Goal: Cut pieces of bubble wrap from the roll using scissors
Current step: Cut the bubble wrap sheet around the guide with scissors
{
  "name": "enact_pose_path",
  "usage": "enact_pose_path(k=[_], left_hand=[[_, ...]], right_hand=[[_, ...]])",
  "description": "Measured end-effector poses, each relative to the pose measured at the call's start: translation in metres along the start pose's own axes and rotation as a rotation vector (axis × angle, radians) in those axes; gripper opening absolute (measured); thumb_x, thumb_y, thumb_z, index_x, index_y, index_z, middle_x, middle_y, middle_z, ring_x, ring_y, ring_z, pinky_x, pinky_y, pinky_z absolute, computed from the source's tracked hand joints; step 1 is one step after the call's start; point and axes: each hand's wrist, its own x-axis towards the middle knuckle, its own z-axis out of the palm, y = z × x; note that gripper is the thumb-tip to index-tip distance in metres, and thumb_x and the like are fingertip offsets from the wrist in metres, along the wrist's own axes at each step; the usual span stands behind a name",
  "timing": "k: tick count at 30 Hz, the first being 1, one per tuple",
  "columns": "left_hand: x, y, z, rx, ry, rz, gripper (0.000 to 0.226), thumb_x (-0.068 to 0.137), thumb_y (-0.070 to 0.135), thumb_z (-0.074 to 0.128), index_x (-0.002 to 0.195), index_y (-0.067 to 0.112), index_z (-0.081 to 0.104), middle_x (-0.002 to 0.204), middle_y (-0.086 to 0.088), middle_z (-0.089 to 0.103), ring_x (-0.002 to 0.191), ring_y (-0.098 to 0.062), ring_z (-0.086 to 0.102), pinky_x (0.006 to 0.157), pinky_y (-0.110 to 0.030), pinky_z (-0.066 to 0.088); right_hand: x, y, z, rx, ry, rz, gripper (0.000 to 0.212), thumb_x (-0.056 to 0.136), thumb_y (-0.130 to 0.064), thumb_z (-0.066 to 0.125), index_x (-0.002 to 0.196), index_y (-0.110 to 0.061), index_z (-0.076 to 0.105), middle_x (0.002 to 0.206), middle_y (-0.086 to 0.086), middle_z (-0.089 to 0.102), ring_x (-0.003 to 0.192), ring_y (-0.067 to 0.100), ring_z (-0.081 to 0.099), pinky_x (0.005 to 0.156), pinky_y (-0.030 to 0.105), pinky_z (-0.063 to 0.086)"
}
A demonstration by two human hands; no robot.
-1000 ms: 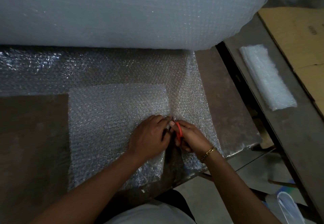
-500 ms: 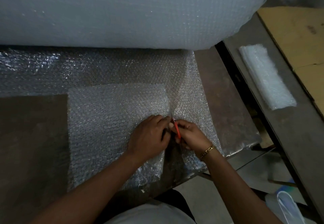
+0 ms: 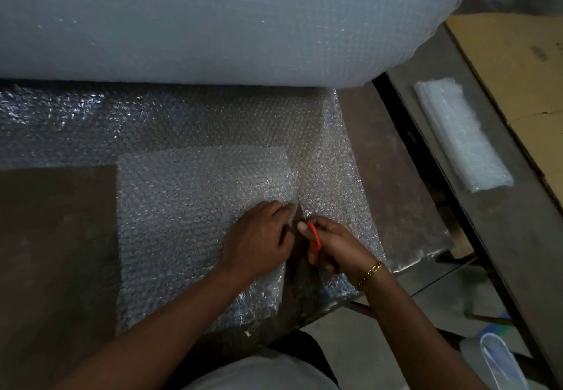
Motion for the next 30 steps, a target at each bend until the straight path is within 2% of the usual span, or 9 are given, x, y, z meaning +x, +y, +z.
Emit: enact_pose_path(k=[8,13,15,18,20,24,30], left_hand=[[-0.001,0.000,0.000,-0.059,0.058,0.007,0.049,0.083,0.032,0.049,0.125,0.014,0.067,0.104,0.000,0.066,0.094,-0.020,0.062,0.075,-0.033,0.054],[-0.002,-0.001,0.004,-0.043,0.105,0.012,0.025,0.084,0.028,0.059,0.104,0.016,0.067,0.092,0.003,0.061,0.084,-0.018,0.057,0.067,-0.026,0.040],[-0.002,-0.002,0.005,-0.040,0.105,0.008,0.021,0.083,0.026,0.063,0.101,0.016,0.066,0.091,0.003,0.060,0.084,-0.018,0.056,0.066,-0.029,0.044],[-0.001,-0.002,0.006,-0.053,0.099,0.018,0.023,0.082,0.028,0.056,0.100,0.015,0.064,0.094,0.002,0.055,0.087,-0.018,0.054,0.065,-0.034,0.049],[0.000,-0.003,0.005,-0.066,0.088,0.029,0.027,0.084,0.029,0.055,0.105,0.014,0.063,0.105,0.001,0.054,0.096,-0.018,0.055,0.071,-0.036,0.052],[0.001,-0.005,0.005,-0.052,0.046,0.048,0.047,0.087,0.028,0.052,0.130,0.013,0.061,0.143,0.000,0.054,0.124,-0.020,0.051,0.100,-0.035,0.049],[0.003,-0.004,0.004,-0.037,0.003,0.034,0.053,0.088,0.031,0.045,0.136,0.012,0.058,0.148,-0.001,0.054,0.127,-0.021,0.049,0.105,-0.036,0.047]], right_hand=[[0.007,-0.003,0.007,0.025,0.026,-0.024,0.033,0.098,-0.050,0.054,0.092,-0.018,0.061,0.059,0.009,0.057,0.036,0.013,0.038,0.037,0.015,0.025],[0.017,-0.008,0.005,0.017,0.049,-0.053,0.040,0.095,-0.055,0.056,0.092,-0.016,0.065,0.059,0.010,0.059,0.040,0.015,0.040,0.040,0.019,0.026],[0.020,-0.010,0.005,0.009,0.047,-0.067,0.038,0.095,-0.056,0.056,0.089,-0.020,0.066,0.060,0.010,0.059,0.040,0.015,0.040,0.040,0.019,0.027],[0.021,-0.012,0.005,0.005,0.049,-0.074,0.038,0.095,-0.056,0.056,0.089,-0.019,0.066,0.059,0.008,0.059,0.042,0.015,0.040,0.040,0.020,0.028],[0.021,-0.012,0.005,-0.015,0.057,-0.070,0.044,0.095,-0.057,0.056,0.092,-0.015,0.066,0.059,0.008,0.059,0.042,0.015,0.040,0.040,0.020,0.028],[0.023,-0.011,0.003,-0.043,0.054,-0.065,0.053,0.094,-0.059,0.056,0.098,-0.007,0.065,0.060,0.008,0.060,0.042,0.016,0.040,0.042,0.022,0.028],[0.025,-0.012,0.003,-0.030,0.040,-0.076,0.044,0.095,-0.055,0.056,0.093,-0.012,0.065,0.058,0.008,0.058,0.039,0.016,0.038,0.040,0.021,0.027]])
